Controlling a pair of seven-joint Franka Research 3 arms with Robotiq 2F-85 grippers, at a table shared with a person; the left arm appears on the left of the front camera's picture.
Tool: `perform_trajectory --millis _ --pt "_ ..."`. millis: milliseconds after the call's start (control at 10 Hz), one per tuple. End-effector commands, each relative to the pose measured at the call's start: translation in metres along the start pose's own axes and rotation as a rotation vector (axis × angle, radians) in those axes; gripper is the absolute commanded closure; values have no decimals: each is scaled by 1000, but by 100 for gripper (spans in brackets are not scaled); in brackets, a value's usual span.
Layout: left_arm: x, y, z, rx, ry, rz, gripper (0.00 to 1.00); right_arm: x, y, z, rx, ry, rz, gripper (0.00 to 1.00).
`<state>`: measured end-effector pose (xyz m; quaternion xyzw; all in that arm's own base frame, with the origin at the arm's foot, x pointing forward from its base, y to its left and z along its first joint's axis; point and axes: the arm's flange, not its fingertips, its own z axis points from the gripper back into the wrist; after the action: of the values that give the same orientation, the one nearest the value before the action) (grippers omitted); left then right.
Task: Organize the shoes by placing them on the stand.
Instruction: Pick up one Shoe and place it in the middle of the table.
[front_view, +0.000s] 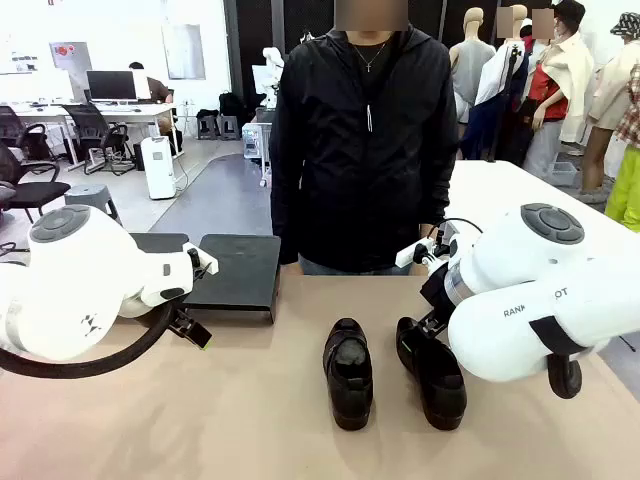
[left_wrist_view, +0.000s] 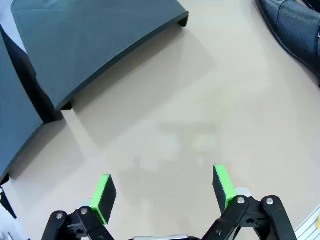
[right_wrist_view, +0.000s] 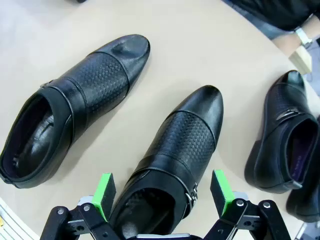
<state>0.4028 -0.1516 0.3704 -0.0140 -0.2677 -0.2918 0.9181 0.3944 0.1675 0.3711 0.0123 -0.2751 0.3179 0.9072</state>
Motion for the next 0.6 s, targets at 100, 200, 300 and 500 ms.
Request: perform_trajectory --millis 100,200,300,500 --pt "0 0 0 0 0 0 0 0 0 0 0 0 0 0" --pt "0 0 0 0 0 0 0 0 0 0 0 0 0 0" --pt "0 0 0 0 0 0 0 0 0 0 0 0 0 0" --pt "0 0 0 0 0 0 0 0 0 0 0 0 0 0"
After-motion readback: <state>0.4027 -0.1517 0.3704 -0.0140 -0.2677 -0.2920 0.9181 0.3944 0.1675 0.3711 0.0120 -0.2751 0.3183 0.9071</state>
